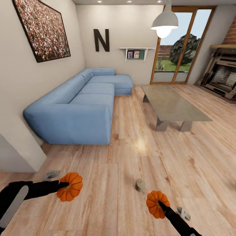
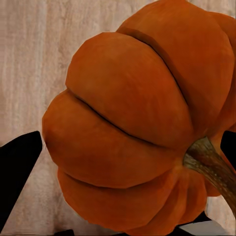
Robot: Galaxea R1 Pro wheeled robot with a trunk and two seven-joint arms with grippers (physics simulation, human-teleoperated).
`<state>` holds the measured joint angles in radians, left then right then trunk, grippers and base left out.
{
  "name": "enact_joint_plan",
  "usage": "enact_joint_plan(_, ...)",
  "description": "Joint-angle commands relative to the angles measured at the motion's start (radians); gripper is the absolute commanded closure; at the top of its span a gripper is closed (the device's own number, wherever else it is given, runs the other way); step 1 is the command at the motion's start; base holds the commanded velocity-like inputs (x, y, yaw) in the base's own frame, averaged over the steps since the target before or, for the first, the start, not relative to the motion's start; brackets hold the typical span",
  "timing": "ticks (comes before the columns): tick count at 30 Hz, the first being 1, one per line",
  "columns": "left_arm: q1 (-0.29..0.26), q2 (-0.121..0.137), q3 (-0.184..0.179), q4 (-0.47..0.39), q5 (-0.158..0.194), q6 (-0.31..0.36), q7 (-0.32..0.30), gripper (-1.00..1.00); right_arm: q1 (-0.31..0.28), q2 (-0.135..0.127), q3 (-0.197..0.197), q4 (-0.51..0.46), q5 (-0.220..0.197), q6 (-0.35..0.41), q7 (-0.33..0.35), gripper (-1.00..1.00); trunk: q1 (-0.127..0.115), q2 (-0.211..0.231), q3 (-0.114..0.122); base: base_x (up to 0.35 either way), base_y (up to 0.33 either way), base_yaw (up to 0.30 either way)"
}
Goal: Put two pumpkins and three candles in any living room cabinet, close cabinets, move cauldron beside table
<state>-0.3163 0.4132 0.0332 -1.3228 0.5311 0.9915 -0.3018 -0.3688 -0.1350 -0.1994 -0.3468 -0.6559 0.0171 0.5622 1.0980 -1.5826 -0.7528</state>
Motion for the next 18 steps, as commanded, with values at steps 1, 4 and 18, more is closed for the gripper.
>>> enact_joint_plan(1,-0.005,-0.031,-0.007,0.0,-0.019,0.004,0.043,1.0,-0.001,0.0,-0.002,0.002,-0.007,0.002,0.004,1.0,0.0,0.0,0.0,0.0,0.0,-0.226)
enact_joint_plan(4,-0.012,-0.119,-0.023,0.002,-0.041,0.003,0.19,1.0,-0.001,0.0,-0.002,0.002,-0.007,0.001,0.004,1.0,0.0,0.0,0.004,0.0,0.0,-0.226)
enact_joint_plan(18,-0.036,-0.202,-0.089,0.063,-0.046,-0.002,0.326,1.0,-0.001,-0.001,-0.056,0.003,-0.01,-0.026,-0.051,1.0,0.0,0.0,0.02,0.0,0.0,-0.226)
